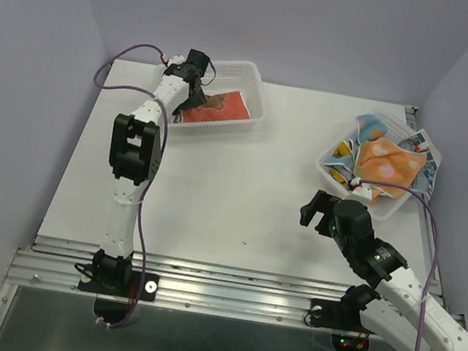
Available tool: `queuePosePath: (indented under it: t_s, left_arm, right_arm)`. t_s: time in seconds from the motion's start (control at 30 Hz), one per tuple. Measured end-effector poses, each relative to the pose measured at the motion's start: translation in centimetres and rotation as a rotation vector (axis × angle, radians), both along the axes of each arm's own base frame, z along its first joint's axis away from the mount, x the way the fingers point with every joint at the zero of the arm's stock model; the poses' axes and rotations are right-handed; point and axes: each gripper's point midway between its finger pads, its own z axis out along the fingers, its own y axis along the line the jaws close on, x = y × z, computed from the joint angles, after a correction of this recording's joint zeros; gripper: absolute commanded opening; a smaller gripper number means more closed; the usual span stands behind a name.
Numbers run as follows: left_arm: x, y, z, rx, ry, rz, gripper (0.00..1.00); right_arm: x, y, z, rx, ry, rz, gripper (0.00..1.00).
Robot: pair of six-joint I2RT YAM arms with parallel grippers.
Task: Fold and stack the towels
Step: Neatly place the folded towel into the bin, then grab crumpled towel
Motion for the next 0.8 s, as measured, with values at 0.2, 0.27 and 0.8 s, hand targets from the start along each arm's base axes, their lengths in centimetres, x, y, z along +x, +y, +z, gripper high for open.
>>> queuePosePath:
  t_s: [0.2, 0.27, 0.8]
  left_arm:
    - [-0.1, 0.0, 0.9, 0.013, -0.002, -0.035, 0.99]
    - [-0.1, -0.3, 1.6, 0.012, -0.012, -0.052, 0.99]
    - [-14.7, -7.3, 22.0, -0.099, -0.510, -0.339, 0.99]
  right_arm:
    - [0.0, 0.0, 0.0, 0.000, 0.001, -0.001, 1.00]
    - [0.0, 0.0, 0.0, -0.001, 0.002, -0.002, 1.00]
    - [7.2, -3.4, 8.9, -0.086, -0.076, -0.354, 1.00]
